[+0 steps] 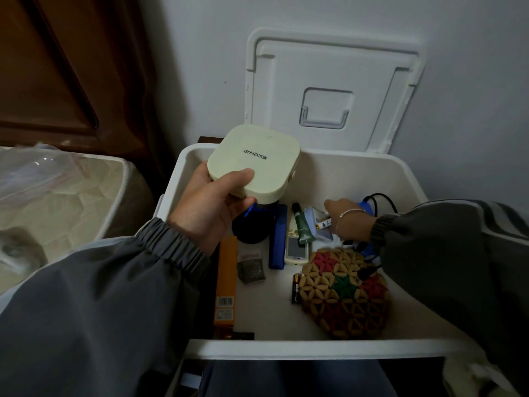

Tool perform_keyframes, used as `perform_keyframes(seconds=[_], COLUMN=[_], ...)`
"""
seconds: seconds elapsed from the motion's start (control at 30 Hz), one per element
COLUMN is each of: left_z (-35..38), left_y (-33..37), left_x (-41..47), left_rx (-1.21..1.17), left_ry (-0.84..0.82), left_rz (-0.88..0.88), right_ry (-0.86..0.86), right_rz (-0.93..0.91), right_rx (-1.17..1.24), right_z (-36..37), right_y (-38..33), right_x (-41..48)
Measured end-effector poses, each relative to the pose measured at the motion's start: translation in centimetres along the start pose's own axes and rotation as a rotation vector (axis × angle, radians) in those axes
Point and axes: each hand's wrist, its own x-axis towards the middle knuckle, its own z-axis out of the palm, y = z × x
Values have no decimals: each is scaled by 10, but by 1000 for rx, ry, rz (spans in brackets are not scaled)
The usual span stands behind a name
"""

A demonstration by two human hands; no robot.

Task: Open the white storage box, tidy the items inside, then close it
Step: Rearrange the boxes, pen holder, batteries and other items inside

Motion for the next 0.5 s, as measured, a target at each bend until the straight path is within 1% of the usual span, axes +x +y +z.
perform_keyframes(seconds=[0.17,0.3,0.37,0.43,0.47,0.5], left_z=[0,-1,-2,-2,-2,-3], left_y=[-1,-2,-1,-1,-1,-1], left_x=[0,0,1,1,1,1], left_rx=[14,18,18,20,18,15], left_ry=[-4,3,4,7,9,12], left_rz=[7,0,-4,-5,-5,-4], right_ry=[-149,-239,-268,-262,-222,-146], right_rz=[-43,-123,-162,-202,-230,-273], right_rx=[1,-110,-204,-339,-412,-473], right_z=[-14,-29,-34,-40,-44,-46], right_y=[0,2,3,3,2,1], right_x=[0,0,-2,-8,-12,-17])
